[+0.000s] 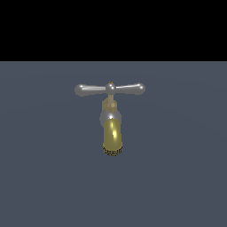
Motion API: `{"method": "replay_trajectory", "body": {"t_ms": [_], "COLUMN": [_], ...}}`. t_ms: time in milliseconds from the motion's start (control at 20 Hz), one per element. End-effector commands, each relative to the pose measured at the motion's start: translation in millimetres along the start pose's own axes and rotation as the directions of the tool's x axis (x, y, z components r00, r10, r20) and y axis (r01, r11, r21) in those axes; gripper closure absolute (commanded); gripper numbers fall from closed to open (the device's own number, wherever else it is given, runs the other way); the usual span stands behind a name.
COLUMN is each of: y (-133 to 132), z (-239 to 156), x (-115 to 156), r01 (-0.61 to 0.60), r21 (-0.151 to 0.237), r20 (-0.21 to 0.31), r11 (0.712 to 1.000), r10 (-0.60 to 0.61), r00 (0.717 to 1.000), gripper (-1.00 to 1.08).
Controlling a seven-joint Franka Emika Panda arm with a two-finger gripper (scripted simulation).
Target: Turn on the faucet by rotating a designated handle.
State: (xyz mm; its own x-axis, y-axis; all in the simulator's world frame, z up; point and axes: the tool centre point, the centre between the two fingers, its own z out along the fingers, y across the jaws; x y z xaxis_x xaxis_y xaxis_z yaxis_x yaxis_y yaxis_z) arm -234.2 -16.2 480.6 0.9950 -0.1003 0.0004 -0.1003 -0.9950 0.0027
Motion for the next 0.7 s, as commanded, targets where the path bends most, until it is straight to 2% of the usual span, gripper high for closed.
{"method": "replay_trajectory", "body": {"t_ms": [0,350,650], "y": [-2.6,-15.0,-30.9], "z": [2.7,15.6,34.6], "x": [6.9,36.8,71.0], "r01": [-0.023,-0.128,-0.257], "r21": [0.009,0.043,0.070], "r20": [0.002,0.015,0.040], "r11": [1.000,0.991,0.964], "r10": [0.023,0.127,0.255], "r00": [1.000,0.992,0.966], "gripper": [1.08,1.08,1.08]}}
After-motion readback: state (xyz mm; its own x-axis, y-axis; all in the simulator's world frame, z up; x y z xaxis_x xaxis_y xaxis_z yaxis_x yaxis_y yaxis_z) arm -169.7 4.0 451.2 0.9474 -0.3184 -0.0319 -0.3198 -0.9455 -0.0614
